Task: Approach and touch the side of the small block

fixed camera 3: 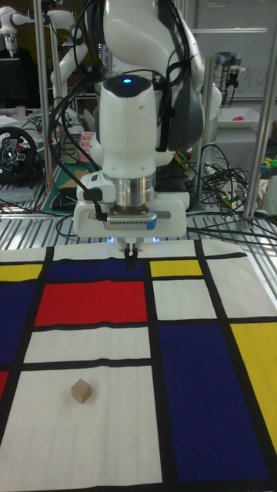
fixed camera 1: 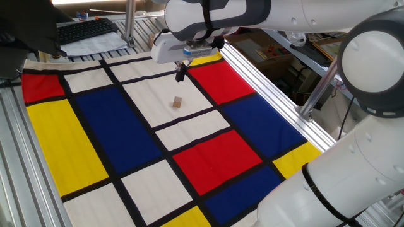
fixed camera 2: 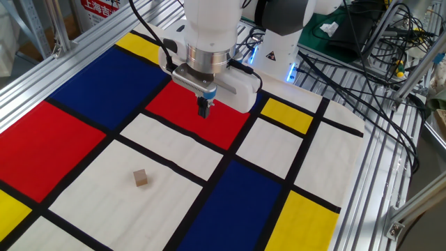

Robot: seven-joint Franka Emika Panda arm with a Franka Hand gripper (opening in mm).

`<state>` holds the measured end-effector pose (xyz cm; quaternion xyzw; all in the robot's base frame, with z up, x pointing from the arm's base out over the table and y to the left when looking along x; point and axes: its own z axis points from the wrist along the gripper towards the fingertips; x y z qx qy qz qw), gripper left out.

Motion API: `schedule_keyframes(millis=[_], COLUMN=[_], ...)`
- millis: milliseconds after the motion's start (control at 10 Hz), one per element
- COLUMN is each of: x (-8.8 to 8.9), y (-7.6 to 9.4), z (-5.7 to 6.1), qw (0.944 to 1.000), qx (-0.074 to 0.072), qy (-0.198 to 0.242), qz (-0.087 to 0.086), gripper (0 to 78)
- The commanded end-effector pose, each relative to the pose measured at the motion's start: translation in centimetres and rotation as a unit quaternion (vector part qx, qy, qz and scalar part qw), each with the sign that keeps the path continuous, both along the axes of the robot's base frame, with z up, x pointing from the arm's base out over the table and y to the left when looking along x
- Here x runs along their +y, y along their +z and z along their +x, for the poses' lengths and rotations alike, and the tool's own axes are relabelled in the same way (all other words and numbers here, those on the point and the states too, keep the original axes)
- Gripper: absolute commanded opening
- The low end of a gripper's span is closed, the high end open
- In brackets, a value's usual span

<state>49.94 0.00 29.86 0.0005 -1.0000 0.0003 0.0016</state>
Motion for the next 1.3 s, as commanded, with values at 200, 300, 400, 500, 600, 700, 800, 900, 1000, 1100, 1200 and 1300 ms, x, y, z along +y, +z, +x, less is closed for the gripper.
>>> schedule_keyframes(millis=[200,300,400,500,600,700,800,900,1000,1100,1200,1300], x=[0.04,0.13,0.22,0.23,0.24,0.24,0.24,0.25,0.25,0.25,0.26,0.26], y=[0.02,0.08,0.13,0.13,0.14,0.14,0.14,0.14,0.15,0.15,0.15,0.15], z=[-0.01,-0.05,-0.08,-0.09,-0.09,-0.09,-0.09,-0.09,-0.10,-0.10,-0.10,-0.10], qw=[0.9954,0.9951,0.9953,0.9953,0.9954,0.9954,0.9954,0.9954,0.9954,0.9954,0.9954,0.9954], qx=[0.033,0.032,0.032,0.032,0.033,0.033,0.033,0.033,0.034,0.034,0.034,0.034], qy=[0.089,0.092,0.091,0.090,0.090,0.089,0.089,0.089,0.089,0.089,0.089,0.089], qz=[-0.002,-0.011,-0.011,-0.011,-0.011,-0.011,-0.011,-0.011,-0.011,-0.011,-0.011,-0.011], gripper=[0.0,0.0,0.0,0.0,0.0,0.0,0.0,0.0,0.0,0.0,0.0,0.0])
